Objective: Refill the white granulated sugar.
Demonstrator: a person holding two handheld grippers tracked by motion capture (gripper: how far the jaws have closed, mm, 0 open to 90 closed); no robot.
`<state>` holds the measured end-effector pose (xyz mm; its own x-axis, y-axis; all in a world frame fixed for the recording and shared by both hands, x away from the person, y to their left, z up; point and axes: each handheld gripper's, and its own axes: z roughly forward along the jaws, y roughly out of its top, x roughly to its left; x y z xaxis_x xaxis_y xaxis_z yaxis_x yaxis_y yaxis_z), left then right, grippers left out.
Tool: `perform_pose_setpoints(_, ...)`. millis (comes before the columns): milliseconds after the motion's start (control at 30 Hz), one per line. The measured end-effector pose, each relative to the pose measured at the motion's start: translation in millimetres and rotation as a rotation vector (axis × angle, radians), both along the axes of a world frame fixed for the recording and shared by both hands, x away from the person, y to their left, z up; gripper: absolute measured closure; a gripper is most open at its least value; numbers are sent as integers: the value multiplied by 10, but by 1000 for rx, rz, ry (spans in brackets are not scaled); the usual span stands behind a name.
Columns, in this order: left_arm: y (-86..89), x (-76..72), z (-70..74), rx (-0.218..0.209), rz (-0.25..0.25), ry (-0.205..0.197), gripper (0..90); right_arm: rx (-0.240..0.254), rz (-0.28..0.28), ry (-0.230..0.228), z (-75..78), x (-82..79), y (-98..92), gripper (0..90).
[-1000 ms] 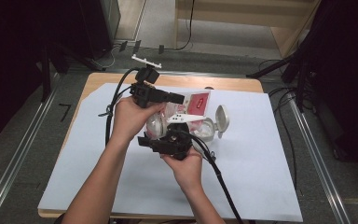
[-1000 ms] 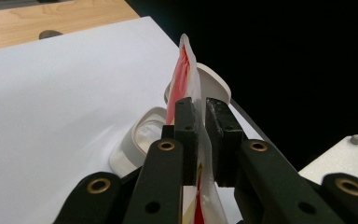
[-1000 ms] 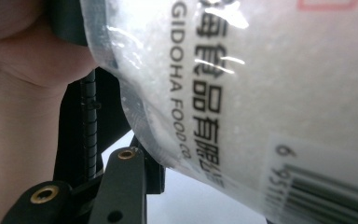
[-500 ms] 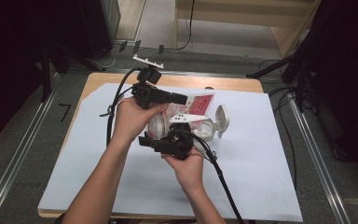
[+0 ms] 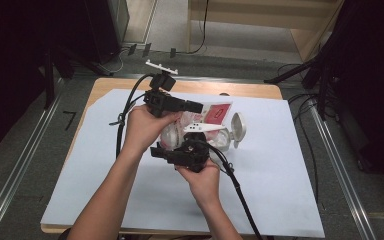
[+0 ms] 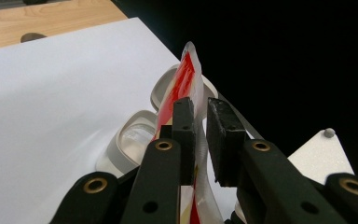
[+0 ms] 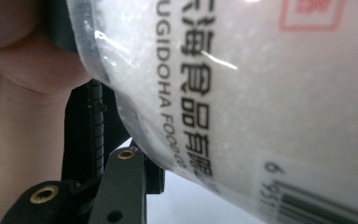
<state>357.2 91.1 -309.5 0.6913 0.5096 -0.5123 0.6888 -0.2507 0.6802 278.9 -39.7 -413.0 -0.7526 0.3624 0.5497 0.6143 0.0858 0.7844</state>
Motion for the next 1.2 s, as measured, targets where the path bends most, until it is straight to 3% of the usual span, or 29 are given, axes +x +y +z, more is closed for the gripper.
perform_pose_setpoints(300, -20, 29, 26, 15, -1, 4, 830, 7, -33, -3, 17, -21, 33, 612)
perform_pose_setpoints(500, -72, 47, 73, 61, -13, -4, 833, -3, -56, -33, 31, -34, 43, 621)
perform_pose_setpoints(1200, -122, 59, 93, 67, -10, -32, 836, -8, -58, -48, 39, 10, -3, 625)
